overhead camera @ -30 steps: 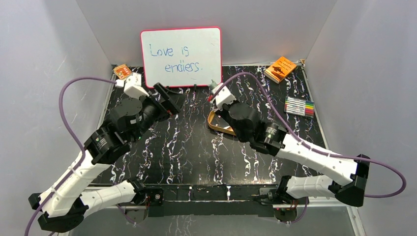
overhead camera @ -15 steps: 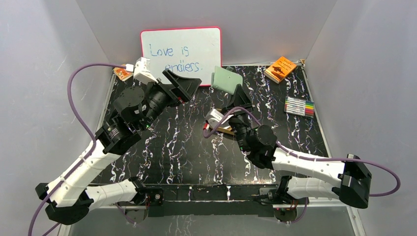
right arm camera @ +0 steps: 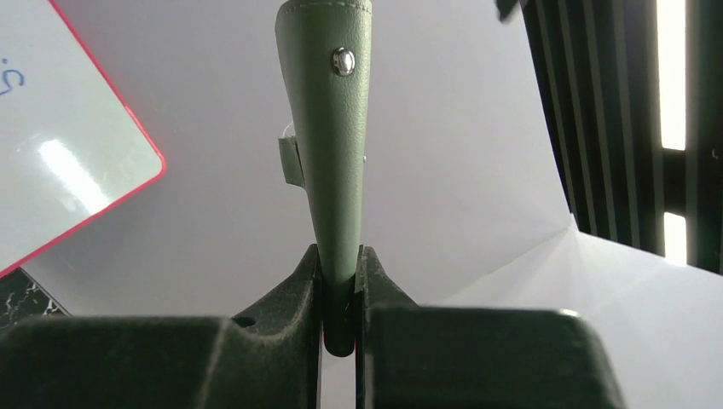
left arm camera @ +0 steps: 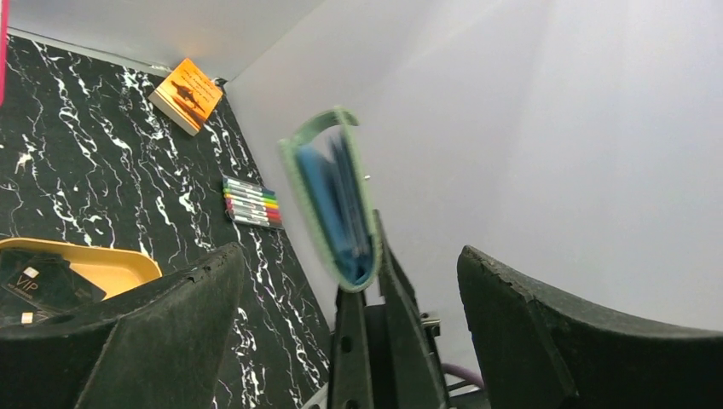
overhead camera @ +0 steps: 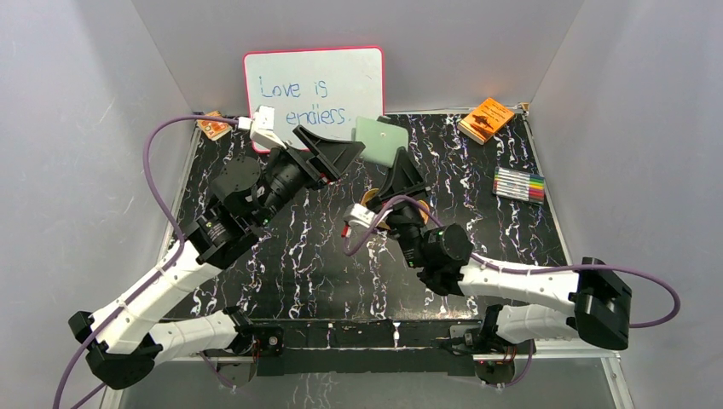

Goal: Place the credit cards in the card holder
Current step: Pick up the card holder from the center of the board.

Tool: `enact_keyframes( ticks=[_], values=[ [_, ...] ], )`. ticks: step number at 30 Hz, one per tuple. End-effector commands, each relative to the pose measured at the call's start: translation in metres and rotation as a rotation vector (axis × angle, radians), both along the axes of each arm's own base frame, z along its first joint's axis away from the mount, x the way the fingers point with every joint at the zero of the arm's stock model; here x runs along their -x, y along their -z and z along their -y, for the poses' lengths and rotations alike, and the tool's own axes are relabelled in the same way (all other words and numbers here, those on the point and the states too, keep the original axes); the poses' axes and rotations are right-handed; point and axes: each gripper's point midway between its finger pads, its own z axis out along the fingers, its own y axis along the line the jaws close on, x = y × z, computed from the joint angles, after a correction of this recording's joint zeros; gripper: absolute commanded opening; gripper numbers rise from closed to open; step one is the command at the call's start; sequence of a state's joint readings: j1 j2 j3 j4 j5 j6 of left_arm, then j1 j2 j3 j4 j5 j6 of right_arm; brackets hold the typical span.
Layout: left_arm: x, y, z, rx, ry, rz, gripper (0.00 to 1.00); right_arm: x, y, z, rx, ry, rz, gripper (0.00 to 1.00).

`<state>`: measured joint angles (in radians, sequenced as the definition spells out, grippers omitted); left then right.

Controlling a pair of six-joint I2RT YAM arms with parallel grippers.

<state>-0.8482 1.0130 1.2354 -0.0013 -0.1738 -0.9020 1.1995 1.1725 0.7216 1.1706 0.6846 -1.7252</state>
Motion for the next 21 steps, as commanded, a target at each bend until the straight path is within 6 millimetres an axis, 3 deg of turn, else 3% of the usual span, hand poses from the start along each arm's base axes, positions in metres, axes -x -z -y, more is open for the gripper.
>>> enact_keyframes(
  ticks=[1, 7, 14, 19, 21],
  values=[
    [0.008, -0.023, 0.004, 0.048, 0.047, 0.064, 0.92, 0.011, -0.029, 0.006, -0.105, -0.007, 0.066, 0.0],
    [0.007, -0.019, 0.005, 0.02, 0.047, 0.095, 0.92, 0.008, -0.03, -0.003, -0.108, -0.01, 0.033, 0.0],
    [-0.002, 0.006, 0.01, -0.039, 0.024, -0.007, 0.86, 0.006, -0.03, -0.005, -0.116, 0.0, 0.01, 0.0],
    [-0.004, 0.013, 0.017, -0.032, 0.041, -0.029, 0.77, 0.009, -0.028, -0.007, -0.123, -0.005, 0.003, 0.0],
    [-0.004, 0.005, 0.018, -0.011, 0.046, -0.004, 0.71, 0.013, -0.029, -0.007, -0.127, -0.011, 0.01, 0.0]
  ],
)
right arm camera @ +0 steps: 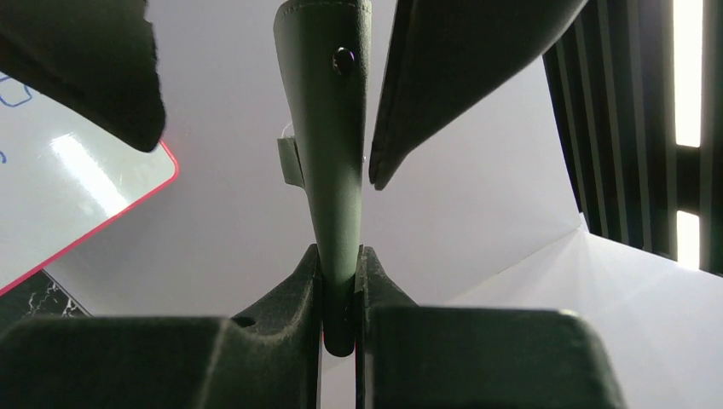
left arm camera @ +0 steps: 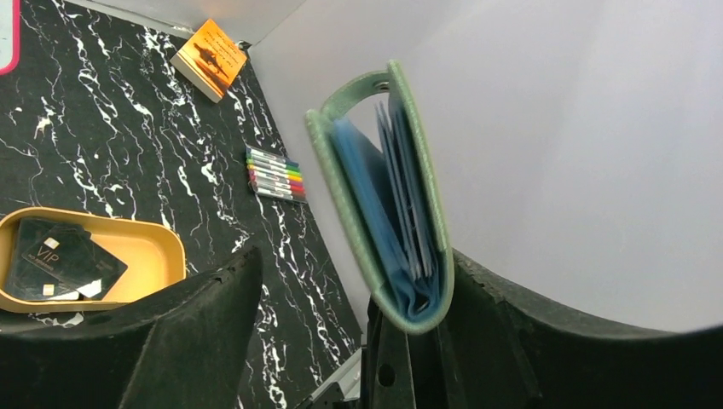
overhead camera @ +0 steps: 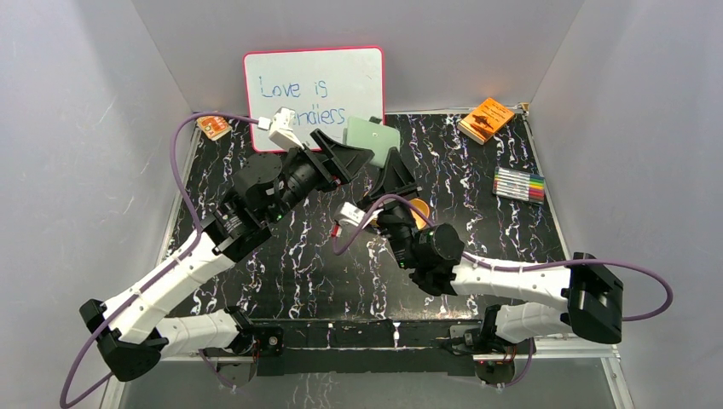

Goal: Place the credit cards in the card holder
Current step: Pick up the card holder from the center of the board.

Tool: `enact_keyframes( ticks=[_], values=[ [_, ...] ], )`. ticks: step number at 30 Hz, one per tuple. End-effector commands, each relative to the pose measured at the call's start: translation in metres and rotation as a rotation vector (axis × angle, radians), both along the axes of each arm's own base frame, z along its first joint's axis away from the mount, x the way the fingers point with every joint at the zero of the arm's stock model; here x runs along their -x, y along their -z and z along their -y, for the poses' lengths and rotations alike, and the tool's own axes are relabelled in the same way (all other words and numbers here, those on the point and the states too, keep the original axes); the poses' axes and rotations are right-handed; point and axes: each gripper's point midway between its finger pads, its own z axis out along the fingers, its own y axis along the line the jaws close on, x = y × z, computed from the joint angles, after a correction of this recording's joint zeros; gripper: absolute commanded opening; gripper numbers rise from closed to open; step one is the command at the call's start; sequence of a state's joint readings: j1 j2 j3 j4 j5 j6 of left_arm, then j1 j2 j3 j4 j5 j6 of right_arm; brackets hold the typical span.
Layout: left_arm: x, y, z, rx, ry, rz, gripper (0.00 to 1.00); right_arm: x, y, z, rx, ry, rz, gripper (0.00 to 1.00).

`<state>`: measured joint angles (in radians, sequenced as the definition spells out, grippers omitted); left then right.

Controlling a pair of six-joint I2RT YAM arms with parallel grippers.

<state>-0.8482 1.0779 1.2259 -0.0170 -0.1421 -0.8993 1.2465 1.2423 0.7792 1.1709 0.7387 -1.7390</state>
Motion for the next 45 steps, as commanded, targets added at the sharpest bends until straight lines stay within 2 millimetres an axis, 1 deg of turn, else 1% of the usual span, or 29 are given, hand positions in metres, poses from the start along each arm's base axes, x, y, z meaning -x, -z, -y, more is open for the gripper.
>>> enact_keyframes(
  ticks=[1, 5, 7, 9, 12, 13, 15, 17, 18, 19, 21, 22, 23, 24, 25, 29, 30, 31, 32, 34, 36, 38, 39, 42, 45],
  values=[
    [0.005, -0.028, -0.002, 0.066, 0.011, 0.059, 0.7, 0.011, -0.03, 0.012, -0.137, -0.013, 0.038, 0.0],
    [0.002, -0.033, -0.004, 0.072, -0.011, 0.072, 0.66, 0.015, -0.03, 0.01, -0.138, -0.017, 0.036, 0.0],
    [0.001, -0.034, -0.005, 0.072, -0.015, 0.072, 0.61, 0.017, -0.031, 0.011, -0.141, -0.015, 0.038, 0.0],
    [0.001, -0.033, -0.004, 0.071, -0.014, 0.072, 0.54, 0.018, -0.031, 0.013, -0.144, -0.013, 0.038, 0.0],
    [0.002, -0.031, -0.004, 0.069, -0.011, 0.071, 0.4, 0.018, -0.031, 0.014, -0.147, -0.012, 0.033, 0.0],
    [0.001, -0.03, -0.005, 0.068, -0.013, 0.071, 0.34, 0.018, -0.03, 0.013, -0.148, -0.013, 0.03, 0.0],
    [0.002, -0.029, -0.005, 0.068, -0.01, 0.076, 0.17, 0.017, -0.03, 0.015, -0.164, -0.01, 0.016, 0.0],
    [0.003, -0.029, -0.007, 0.056, -0.012, 0.094, 0.04, 0.013, -0.024, 0.013, -0.162, -0.008, -0.04, 0.0],
    [0.003, -0.029, -0.011, 0.05, -0.026, 0.096, 0.0, 0.01, -0.017, 0.009, -0.157, -0.017, -0.095, 0.0],
    [0.002, -0.028, -0.017, 0.045, -0.053, 0.092, 0.0, 0.008, -0.009, 0.005, -0.143, -0.032, -0.149, 0.12],
    [0.002, -0.026, -0.032, 0.04, -0.111, 0.086, 0.0, 0.008, 0.008, -0.005, -0.115, -0.101, -0.28, 0.48],
    [0.002, -0.025, -0.04, 0.038, -0.14, 0.088, 0.0, 0.011, 0.016, -0.01, -0.11, -0.146, -0.341, 0.62],
    [0.002, -0.028, -0.048, 0.043, -0.167, 0.097, 0.0, 0.014, 0.022, -0.014, -0.112, -0.191, -0.398, 0.84],
    [0.002, -0.022, -0.055, 0.016, -0.192, 0.09, 0.0, 0.017, 0.025, -0.015, -0.126, -0.225, -0.442, 0.95],
    [0.002, -0.023, -0.063, 0.002, -0.216, 0.097, 0.0, 0.02, 0.028, -0.017, -0.145, -0.26, -0.488, 0.98],
    [0.007, -0.03, -0.092, -0.081, -0.297, 0.137, 0.0, 0.04, 0.036, -0.028, -0.285, -0.447, -0.731, 0.99],
    [0.009, -0.031, -0.098, -0.119, -0.304, 0.151, 0.0, 0.044, 0.041, -0.032, -0.31, -0.496, -0.814, 0.99],
    [0.013, -0.035, -0.101, -0.151, -0.293, 0.17, 0.0, 0.046, 0.051, -0.036, -0.322, -0.528, -0.929, 0.99],
    [0.022, -0.036, -0.099, -0.231, -0.232, 0.199, 0.0, 0.057, 0.045, -0.051, -0.434, -0.757, -1.194, 0.99],
    [0.034, -0.037, -0.094, -0.272, -0.153, 0.225, 0.0, 0.055, 0.041, -0.051, -0.538, -0.894, -1.328, 0.99],
    [0.046, -0.037, -0.09, -0.282, -0.08, 0.244, 0.0, 0.055, 0.036, -0.045, -0.634, -1.018, -1.418, 0.99],
    [0.058, -0.032, -0.086, -0.284, -0.01, 0.245, 0.0, 0.06, 0.032, -0.035, -0.711, -1.131, -1.49, 0.98],
    [0.064, -0.03, -0.083, -0.277, 0.023, 0.245, 0.0, 0.057, 0.033, -0.026, -0.753, -1.162, -1.516, 0.99],
    [0.081, -0.029, -0.072, -0.244, 0.131, 0.27, 0.0, 0.074, 0.039, -0.014, -0.815, -1.33, -1.606, 0.99],
    [0.099, -0.034, -0.059, -0.211, 0.252, 0.311, 0.0, 0.093, 0.037, -0.01, -0.825, -1.441, -1.661, 0.98]
  ],
)
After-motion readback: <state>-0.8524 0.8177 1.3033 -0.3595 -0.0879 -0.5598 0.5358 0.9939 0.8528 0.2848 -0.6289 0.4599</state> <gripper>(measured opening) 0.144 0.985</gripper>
